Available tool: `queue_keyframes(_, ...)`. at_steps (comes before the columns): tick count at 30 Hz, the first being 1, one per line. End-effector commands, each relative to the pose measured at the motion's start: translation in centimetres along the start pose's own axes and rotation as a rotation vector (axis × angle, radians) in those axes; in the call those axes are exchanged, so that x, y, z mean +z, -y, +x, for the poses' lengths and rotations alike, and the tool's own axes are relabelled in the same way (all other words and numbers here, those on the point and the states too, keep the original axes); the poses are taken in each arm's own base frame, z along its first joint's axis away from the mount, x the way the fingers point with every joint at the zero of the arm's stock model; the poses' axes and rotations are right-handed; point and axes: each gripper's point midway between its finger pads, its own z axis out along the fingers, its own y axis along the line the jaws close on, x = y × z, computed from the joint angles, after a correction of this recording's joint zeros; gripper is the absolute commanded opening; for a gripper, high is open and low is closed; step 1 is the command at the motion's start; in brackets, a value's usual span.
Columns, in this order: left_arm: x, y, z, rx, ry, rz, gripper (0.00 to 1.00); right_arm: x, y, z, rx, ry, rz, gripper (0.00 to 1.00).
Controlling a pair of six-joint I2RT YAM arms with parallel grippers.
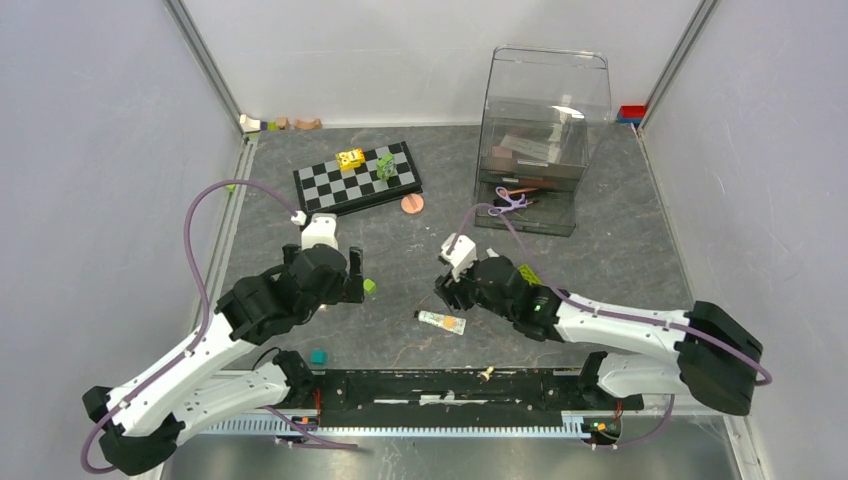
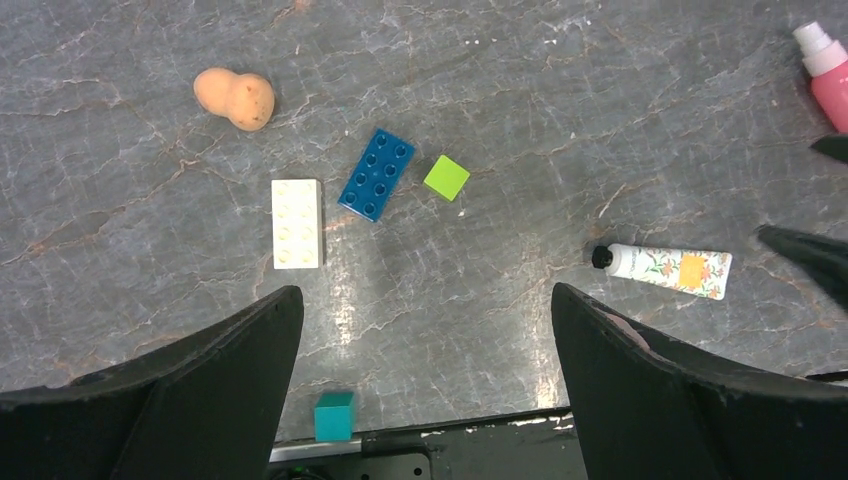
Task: Organize the makeup
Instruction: Pick up the makeup tool from the center of the board.
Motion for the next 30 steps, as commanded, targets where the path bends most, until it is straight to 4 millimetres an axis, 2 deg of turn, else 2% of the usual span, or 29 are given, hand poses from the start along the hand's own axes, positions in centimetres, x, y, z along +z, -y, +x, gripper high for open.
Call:
queue_keyframes(1,-0.5,0.6,-1.6,-0.015,0.062,0.049,1.0,1.0,0.1,-0.9,-0.093,-0.038,0.076,0.65)
queue_keyframes(6,-0.9,0.7,-1.7,-0.022,0.082,0.075,1.0,1.7,-0.2,-1.5,-0.135,-0.089,0.084,0.68)
queue_keyframes(12,-1.4,0.6,-1.9,-0.037,0.1,0.1,1.0,1.9,-1.6,-1.7,-0.241,-0.102,-0.014,0.67)
queue_keyframes(17,-1.4,0.4,-1.8,-0.046,0.105,0.086,1.0,1.7,-2.5,-0.3,-0.307,-0.128,-0.098,0.68)
queue_keyframes(23,-1.1,-0.2,-1.8,-0.048,0.099,0.042,1.0,1.2,-3.6,1.3,-0.295,-0.155,-0.173,0.68)
queue_keyframes(30,-0.5,-1.1,-1.6,-0.053,0.087,-0.042,1.0,1.4,-5.1,3.9,-0.281,-0.315,-0.263,0.69)
